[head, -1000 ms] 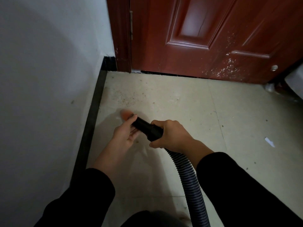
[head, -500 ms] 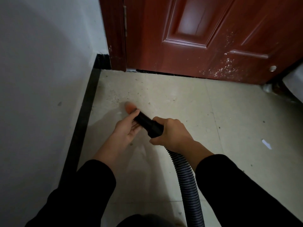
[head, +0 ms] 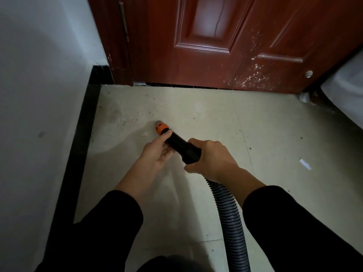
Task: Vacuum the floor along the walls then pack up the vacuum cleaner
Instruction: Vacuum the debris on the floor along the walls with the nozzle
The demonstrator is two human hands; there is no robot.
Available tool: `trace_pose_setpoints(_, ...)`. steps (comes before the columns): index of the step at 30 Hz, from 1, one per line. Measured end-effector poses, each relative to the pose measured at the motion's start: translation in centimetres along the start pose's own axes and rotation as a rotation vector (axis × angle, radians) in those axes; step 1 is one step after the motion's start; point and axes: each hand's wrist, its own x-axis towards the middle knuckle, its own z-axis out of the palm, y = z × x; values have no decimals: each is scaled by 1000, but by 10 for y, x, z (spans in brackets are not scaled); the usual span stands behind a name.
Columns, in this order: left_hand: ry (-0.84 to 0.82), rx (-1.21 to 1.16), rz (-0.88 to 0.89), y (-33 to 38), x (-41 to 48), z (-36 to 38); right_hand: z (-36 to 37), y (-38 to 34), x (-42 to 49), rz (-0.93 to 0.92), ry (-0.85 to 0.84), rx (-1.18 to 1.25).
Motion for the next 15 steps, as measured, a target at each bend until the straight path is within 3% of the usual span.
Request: trace_pose_setpoints(15,-28,-10,-8,-3,6,11,-7,8,5,13,5,-14)
